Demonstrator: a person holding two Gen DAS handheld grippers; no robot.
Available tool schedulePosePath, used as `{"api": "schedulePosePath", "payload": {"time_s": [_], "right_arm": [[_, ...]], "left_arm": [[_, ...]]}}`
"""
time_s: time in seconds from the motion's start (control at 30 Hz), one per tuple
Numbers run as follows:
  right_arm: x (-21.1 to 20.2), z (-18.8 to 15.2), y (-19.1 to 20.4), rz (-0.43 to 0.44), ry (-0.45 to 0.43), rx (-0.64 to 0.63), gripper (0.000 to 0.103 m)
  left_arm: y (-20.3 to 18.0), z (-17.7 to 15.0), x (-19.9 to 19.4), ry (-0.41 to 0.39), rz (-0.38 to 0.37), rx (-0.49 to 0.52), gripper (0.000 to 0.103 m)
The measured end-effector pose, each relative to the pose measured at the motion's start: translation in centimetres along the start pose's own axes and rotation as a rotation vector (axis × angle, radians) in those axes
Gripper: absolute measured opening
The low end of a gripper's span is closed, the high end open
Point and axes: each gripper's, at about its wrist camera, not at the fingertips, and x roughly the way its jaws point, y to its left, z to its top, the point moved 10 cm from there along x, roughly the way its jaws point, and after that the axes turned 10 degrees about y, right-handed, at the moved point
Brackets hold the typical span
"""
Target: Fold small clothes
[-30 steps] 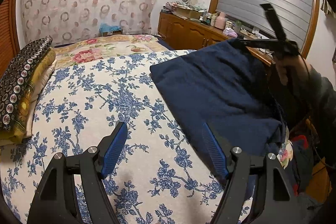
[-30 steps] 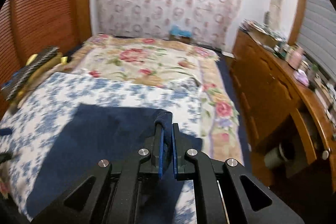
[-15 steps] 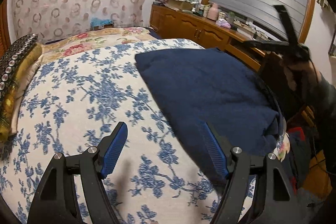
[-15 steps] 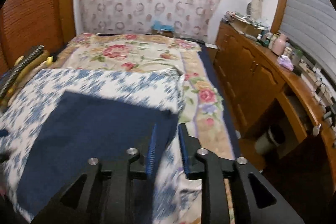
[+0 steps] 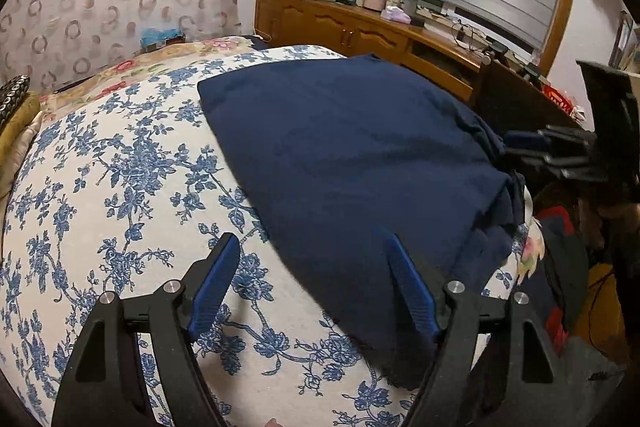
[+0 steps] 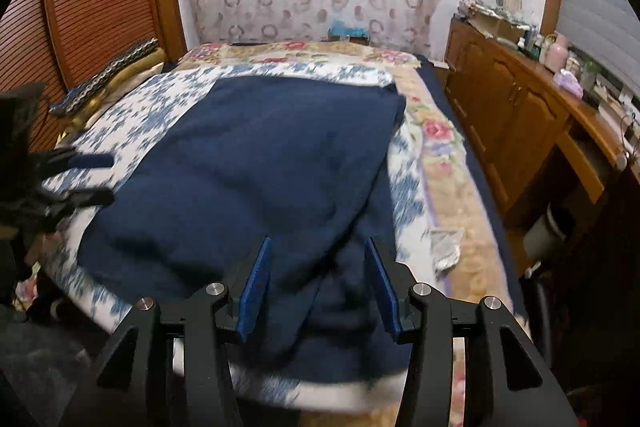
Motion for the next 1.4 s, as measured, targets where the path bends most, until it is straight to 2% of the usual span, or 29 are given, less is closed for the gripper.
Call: {"api": "schedulePosePath", "payload": {"time_s": [0.13,0.3,0.37,0.43,0.47,0.53,0.63,0.7,0.9,1.0,1.07,1.13,1.3,1.37,1.4], "right_arm": [[-1.2,-0.9,0.6,0.027,0.014,0.003,0.05],[-0.4,-1.1,1.0,0.036,0.056,-0.013,0.05],[-0.1,-1.2,0.9,0.03,0.075,-0.027,0.036],[-0.5,-1.5,0.5,0.04,0.086,-0.039,0.011],[-1.0,-1.6,0.4,0.051,0.086,-0.044,0.007],[-1.9,-1.6,-0.2,0.07,0.075,-0.044,0.005],[-3.8,-1.4,-1.4,0.089,0.057,-0.013,0.005],[-4.9,-1.5,-2.7,0.041,0.049,-0.013,0.004],[-5.7,-1.6,-4.9,-0.026,0.033,0.02,0.004],[-5.7,-1.5,-5.7,-0.121,0.018,0.015,0.004],[-5.6,-1.3,-5.5,-0.107,0.013,0.015,0.004],[-5.4,-1.5,-5.6,-0.113,0.015,0.025,0.01],[-3.6,-1.2,-3.9,-0.061,0.024,0.028,0.014],[-3.2,-1.1,-3.8,-0.064,0.021,0.025,0.022],[-3.2,-1.0,-4.0,-0.07,0.015,0.029,0.029]], "left_arm": [[-0.2,-0.2,0.2,0.009,0.003,0.003,0.081],[-0.8,-0.4,0.1,0.015,0.003,0.016,0.081],[-0.9,-0.5,0.3,0.02,0.006,0.022,0.081],[-1.0,-0.6,0.3,0.025,0.002,0.023,0.081],[-1.1,-0.7,0.4,0.029,0.001,0.024,0.081],[-1.2,-0.9,0.5,0.037,-0.004,0.025,0.081],[-1.5,-1.1,0.6,0.046,-0.004,0.033,0.081],[-1.7,-1.2,0.7,0.052,-0.007,0.038,0.081],[-1.9,-1.8,0.8,0.072,-0.009,0.04,0.081],[-1.8,-2.3,1.0,0.087,-0.001,0.042,0.081],[-1.8,-2.6,1.0,0.092,0.0,0.041,0.081],[-1.8,-2.7,1.1,0.098,0.003,0.039,0.081],[-2.0,-3.1,1.3,0.107,0.015,0.046,0.081],[-2.0,-3.2,1.3,0.109,0.019,0.048,0.081],[-2.0,-3.2,1.3,0.11,0.021,0.048,0.081]]}}
